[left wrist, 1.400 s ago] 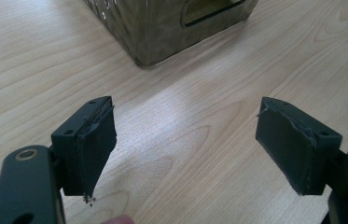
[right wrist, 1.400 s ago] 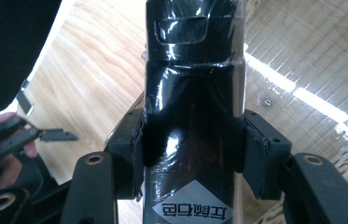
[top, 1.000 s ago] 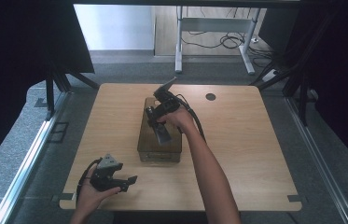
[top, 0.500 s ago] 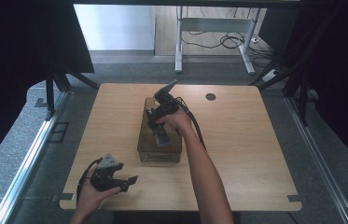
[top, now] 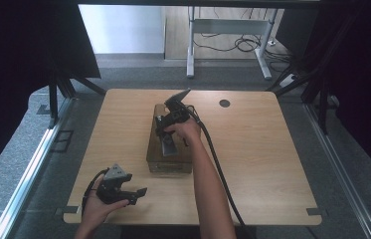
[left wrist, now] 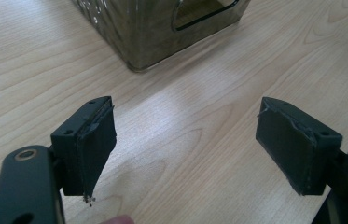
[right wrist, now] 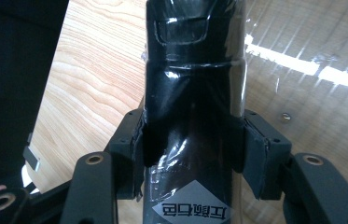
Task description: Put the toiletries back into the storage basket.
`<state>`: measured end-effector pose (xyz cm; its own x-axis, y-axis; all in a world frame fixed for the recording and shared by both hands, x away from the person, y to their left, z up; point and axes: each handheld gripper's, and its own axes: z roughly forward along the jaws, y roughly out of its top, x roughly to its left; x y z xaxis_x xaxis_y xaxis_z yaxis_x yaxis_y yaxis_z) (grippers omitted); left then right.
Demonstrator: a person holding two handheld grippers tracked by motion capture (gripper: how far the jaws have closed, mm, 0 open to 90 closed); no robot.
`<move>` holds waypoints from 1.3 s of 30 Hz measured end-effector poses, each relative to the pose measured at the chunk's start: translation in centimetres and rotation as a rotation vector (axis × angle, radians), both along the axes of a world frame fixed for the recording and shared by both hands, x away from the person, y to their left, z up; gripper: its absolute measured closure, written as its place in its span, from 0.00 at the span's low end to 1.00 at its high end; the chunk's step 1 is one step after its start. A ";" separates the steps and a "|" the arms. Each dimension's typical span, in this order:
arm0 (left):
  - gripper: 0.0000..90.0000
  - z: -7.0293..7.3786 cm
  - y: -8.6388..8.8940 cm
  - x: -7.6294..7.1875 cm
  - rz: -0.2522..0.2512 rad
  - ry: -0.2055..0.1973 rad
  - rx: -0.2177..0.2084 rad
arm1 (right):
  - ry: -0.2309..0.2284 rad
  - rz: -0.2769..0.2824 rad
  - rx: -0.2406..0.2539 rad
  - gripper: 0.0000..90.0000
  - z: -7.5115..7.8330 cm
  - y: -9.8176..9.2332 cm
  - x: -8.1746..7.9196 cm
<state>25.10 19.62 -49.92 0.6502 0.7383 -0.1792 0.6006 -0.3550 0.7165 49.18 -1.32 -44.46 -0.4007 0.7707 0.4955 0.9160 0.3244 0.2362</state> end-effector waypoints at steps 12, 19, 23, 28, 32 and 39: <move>0.23 0.1 0.2 0.0 0.004 0.003 -0.008 | 0.029 -0.089 -0.005 0.53 -1.6 0.5 0.3; 0.23 0.0 0.0 0.0 -0.008 0.002 -0.008 | 0.066 -0.164 0.002 0.53 -3.0 0.9 0.1; 0.23 0.1 0.0 0.0 -0.008 0.002 -0.010 | 0.077 -0.178 0.005 0.53 -3.5 0.9 0.0; 0.23 0.1 0.2 0.1 -0.004 -0.001 -0.010 | 0.095 -0.210 0.011 0.52 -4.1 1.2 -0.1; 0.23 0.1 0.1 0.1 -0.004 0.000 -0.011 | 0.110 -0.220 0.004 0.52 -4.8 1.3 -0.2; 0.23 0.1 0.1 0.1 -0.006 0.000 -0.010 | 0.126 -0.228 -0.018 0.52 -5.5 1.2 -0.2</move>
